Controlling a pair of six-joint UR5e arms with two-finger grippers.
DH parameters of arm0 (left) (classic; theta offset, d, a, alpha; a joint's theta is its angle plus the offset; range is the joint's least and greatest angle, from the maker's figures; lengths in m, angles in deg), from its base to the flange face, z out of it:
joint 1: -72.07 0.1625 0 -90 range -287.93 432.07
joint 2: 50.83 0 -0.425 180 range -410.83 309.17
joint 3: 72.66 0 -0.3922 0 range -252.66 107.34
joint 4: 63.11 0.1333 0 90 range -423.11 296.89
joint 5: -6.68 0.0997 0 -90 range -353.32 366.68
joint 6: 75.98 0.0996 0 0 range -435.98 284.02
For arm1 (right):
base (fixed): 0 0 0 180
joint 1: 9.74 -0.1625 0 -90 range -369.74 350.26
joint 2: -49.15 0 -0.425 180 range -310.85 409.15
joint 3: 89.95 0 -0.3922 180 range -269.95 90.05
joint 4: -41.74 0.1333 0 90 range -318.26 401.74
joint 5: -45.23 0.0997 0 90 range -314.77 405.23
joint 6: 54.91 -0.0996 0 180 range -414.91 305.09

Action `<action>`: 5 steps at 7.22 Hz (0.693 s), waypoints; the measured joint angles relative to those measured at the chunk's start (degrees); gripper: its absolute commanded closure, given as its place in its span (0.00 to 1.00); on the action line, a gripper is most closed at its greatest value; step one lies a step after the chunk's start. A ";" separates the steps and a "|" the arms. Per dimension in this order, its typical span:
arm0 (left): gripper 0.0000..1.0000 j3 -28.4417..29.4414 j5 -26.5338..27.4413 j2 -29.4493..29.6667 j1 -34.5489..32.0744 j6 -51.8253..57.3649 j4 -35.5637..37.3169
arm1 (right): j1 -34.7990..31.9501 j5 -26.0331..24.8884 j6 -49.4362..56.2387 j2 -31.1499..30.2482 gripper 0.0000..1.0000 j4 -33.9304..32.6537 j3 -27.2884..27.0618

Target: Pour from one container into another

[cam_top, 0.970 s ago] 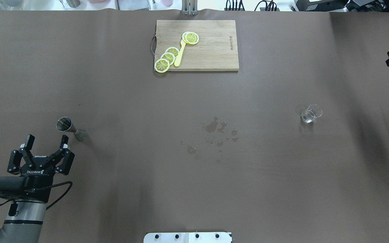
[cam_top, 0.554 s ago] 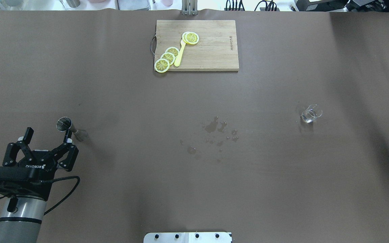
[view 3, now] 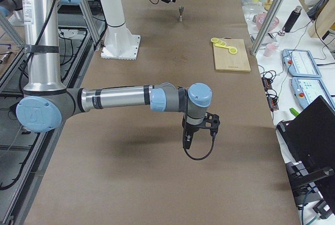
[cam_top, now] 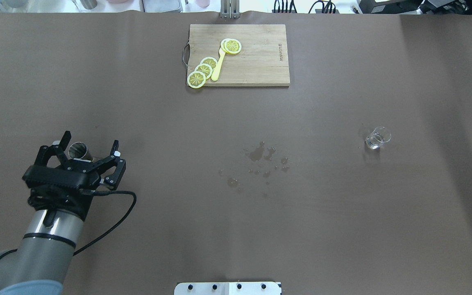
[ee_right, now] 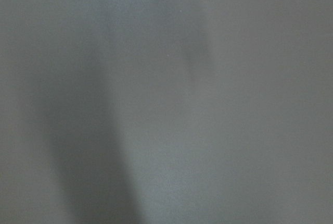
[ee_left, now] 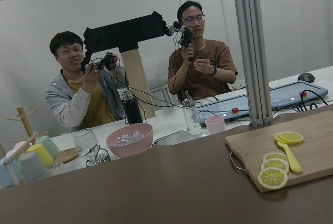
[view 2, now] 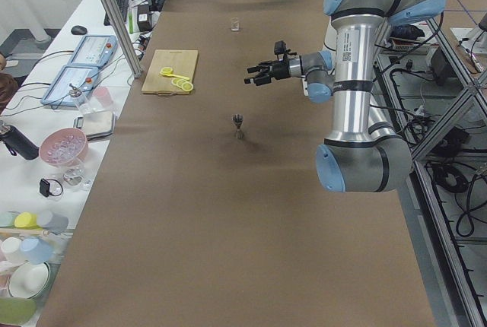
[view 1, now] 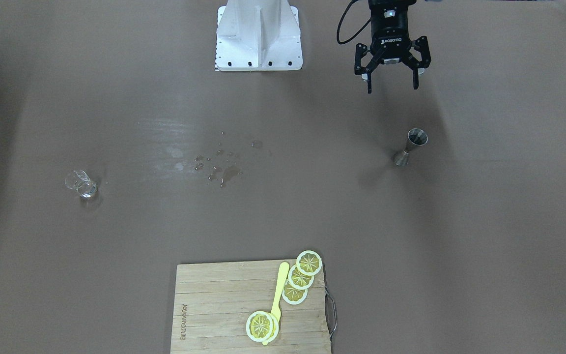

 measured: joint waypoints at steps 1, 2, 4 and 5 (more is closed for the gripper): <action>0.01 3.48 -5.57 4.16 -4.88 7.60 -3.81 | -0.89 0.16 1.07 -1.82 0.00 0.71 -1.16; 0.01 7.04 -12.16 7.78 -10.04 12.56 -5.47 | -1.78 0.19 3.91 -3.47 0.00 2.21 -1.46; 0.01 15.48 -25.61 14.14 -19.80 21.00 -9.06 | -2.85 -0.06 12.76 -6.46 0.00 6.12 -0.47; 0.01 18.80 -32.91 15.81 -24.09 24.18 -10.84 | -3.14 -0.09 15.21 -6.88 0.00 6.68 0.07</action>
